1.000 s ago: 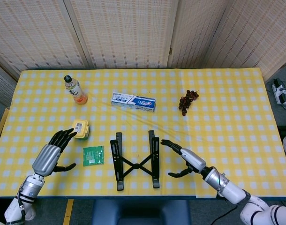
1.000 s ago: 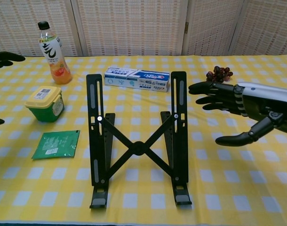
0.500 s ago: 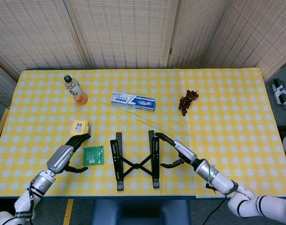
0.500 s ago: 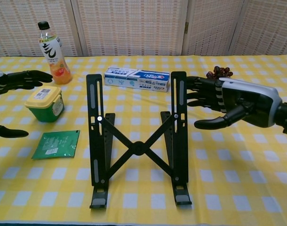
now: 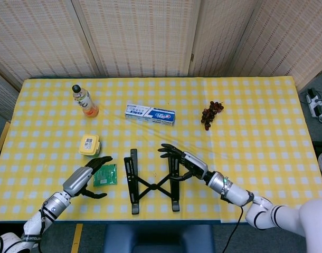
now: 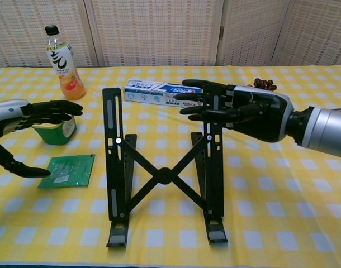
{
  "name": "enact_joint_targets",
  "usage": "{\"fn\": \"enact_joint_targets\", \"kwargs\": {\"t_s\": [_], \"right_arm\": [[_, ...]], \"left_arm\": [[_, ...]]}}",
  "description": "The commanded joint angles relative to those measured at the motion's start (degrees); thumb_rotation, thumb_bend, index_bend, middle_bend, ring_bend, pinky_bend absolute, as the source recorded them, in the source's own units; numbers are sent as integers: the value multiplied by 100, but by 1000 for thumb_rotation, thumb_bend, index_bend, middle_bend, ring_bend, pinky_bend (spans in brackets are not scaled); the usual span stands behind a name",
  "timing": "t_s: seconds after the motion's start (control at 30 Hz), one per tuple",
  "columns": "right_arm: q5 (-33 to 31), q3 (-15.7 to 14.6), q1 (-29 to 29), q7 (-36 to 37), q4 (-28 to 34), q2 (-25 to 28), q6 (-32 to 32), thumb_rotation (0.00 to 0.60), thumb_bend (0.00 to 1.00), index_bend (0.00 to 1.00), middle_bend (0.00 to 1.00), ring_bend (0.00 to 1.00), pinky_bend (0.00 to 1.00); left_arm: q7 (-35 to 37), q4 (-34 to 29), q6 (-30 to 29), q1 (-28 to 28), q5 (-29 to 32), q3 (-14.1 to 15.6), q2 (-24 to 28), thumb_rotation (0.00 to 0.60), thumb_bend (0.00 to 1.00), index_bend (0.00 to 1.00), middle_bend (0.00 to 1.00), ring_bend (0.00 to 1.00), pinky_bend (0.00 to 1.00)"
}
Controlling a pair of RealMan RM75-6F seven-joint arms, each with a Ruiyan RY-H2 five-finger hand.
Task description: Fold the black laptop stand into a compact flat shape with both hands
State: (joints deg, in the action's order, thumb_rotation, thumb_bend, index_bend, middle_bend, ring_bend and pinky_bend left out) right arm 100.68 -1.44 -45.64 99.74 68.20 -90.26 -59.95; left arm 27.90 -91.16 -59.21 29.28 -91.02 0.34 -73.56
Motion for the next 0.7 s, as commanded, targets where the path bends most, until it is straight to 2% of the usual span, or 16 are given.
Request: {"fn": "enact_joint_targets", "kwargs": {"t_s": [0.03, 0.23, 0.7], "right_arm": [[234, -186, -252, 664, -284, -126, -320, 600, 261, 52, 199, 209, 18], [439, -400, -220, 664, -162, 1, -865, 600, 261, 93, 250, 254, 62], [887, -1047, -22, -340, 750, 566, -1582, 600, 261, 96, 250, 256, 77]], "left_arm": [[-71, 17, -34, -18, 37, 17, -21, 600, 210, 13, 91, 75, 65], [-243, 64, -147, -98, 115, 63, -89, 600, 209, 21, 103, 88, 74], [-1045, -268, -402, -198, -308, 375, -225, 600, 210, 101, 149, 134, 104]]}}
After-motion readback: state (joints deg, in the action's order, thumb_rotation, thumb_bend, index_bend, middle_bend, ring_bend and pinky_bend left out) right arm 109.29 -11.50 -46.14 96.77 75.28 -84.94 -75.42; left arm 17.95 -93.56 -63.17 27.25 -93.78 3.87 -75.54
